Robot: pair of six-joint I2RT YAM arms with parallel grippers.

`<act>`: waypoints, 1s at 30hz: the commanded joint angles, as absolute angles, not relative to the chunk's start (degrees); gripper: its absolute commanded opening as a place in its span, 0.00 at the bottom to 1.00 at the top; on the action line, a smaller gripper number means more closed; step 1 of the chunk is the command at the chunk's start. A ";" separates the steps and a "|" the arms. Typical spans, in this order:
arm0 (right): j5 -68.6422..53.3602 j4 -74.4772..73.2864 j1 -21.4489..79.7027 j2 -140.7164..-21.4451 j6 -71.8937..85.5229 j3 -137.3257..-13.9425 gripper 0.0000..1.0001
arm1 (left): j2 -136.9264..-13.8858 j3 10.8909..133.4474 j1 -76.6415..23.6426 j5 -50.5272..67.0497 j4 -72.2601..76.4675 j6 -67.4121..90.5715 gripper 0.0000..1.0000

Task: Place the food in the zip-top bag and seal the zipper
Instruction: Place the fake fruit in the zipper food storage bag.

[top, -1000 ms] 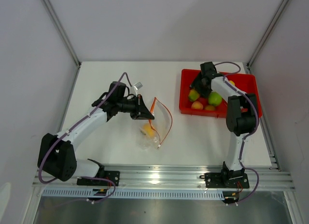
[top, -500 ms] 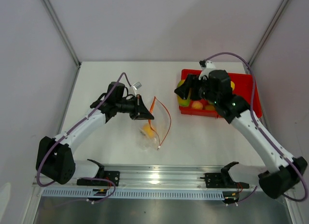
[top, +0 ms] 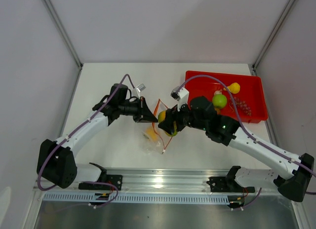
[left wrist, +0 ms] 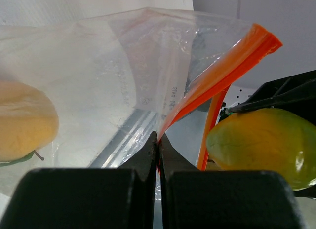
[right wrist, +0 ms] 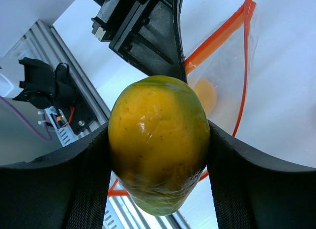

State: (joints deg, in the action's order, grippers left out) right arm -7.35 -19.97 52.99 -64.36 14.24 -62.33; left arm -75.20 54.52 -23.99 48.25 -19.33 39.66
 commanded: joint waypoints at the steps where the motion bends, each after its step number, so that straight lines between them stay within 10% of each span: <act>1: -2.65 -13.80 53.96 -65.39 12.30 -62.49 0.05 | -74.97 56.78 -24.61 49.66 -18.72 39.99 0.01; 9: 4.21 -14.41 53.96 -69.52 14.94 -63.63 0.20 | -74.27 56.95 -24.78 49.13 -19.34 40.16 0.00; 18: 7.73 -17.75 54.05 -69.52 14.85 -64.07 0.94 | -74.27 56.34 -24.87 49.13 -18.90 40.43 0.01; 30: 12.48 -20.47 53.70 -66.71 13.62 -66.35 0.96 | -74.62 56.95 -25.31 49.13 -18.90 40.52 0.01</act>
State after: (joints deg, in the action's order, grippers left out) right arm 8.67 -19.68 53.78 -68.93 14.72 -62.37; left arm -75.20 54.85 -24.67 48.23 -19.88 40.10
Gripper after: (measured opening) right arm 0.964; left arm 0.005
